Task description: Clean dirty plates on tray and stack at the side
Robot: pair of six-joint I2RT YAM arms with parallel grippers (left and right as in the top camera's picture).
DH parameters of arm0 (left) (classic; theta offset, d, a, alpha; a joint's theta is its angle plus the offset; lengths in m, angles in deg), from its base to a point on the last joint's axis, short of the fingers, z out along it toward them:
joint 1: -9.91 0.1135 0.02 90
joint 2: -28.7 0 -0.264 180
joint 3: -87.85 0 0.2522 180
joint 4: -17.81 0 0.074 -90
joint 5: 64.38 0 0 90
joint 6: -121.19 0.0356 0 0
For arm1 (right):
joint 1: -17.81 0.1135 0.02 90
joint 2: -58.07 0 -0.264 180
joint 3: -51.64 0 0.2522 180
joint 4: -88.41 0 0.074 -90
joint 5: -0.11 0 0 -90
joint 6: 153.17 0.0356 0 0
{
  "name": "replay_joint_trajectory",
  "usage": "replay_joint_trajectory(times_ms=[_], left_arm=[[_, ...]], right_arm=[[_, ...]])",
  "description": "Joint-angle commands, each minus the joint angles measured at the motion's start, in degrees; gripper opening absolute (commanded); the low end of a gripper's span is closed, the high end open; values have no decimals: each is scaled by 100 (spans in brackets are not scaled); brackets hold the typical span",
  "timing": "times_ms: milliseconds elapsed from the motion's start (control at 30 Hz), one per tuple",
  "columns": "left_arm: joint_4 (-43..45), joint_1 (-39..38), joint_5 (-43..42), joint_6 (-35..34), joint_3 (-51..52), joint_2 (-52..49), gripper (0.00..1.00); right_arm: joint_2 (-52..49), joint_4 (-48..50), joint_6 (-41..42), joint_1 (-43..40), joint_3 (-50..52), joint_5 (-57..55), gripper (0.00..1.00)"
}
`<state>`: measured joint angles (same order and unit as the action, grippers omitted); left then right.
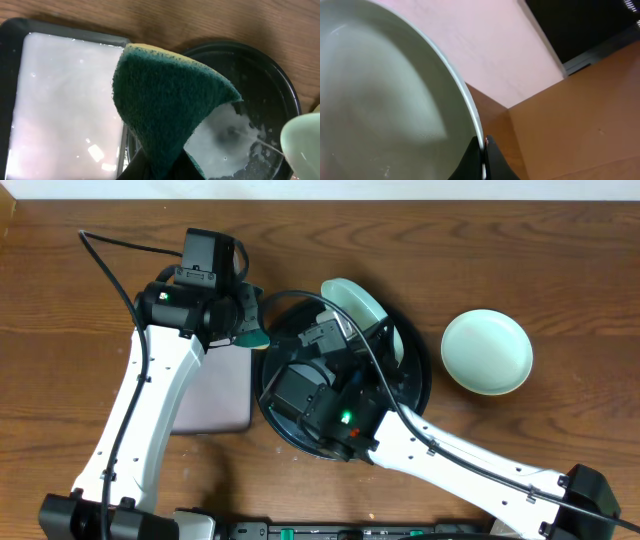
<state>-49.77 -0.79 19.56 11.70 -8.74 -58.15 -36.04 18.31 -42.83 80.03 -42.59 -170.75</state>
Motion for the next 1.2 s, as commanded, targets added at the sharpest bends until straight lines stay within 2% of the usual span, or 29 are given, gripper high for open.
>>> replay_joint_trajectory(times_ms=[0, 333, 533, 700, 867, 1033, 1167], left_arm=[[-11, 17, -33, 57, 24, -13, 8], [-13, 17, -33, 57, 24, -13, 7], [-13, 17, -33, 57, 24, -13, 7], [-13, 17, -33, 57, 24, -13, 8], [-11, 17, -33, 57, 24, -13, 8], [-13, 17, -33, 59, 24, -13, 7], [-13, 17, 26, 59, 24, -13, 8]], right_arm=[[96, -4, 22, 35, -42, -457, 1], [96, -57, 44, -42, -42, 452, 1], [94, -192, 90, -525, -31, 2660, 1], [94, -142, 208, -1386, -31, 4776, 1], [94, -138, -31, -2415, -31, 6596, 1], [140, -136, -358, -3545, -33, 8037, 1], [214, -210, -479, -4566, -33, 8668, 1]])
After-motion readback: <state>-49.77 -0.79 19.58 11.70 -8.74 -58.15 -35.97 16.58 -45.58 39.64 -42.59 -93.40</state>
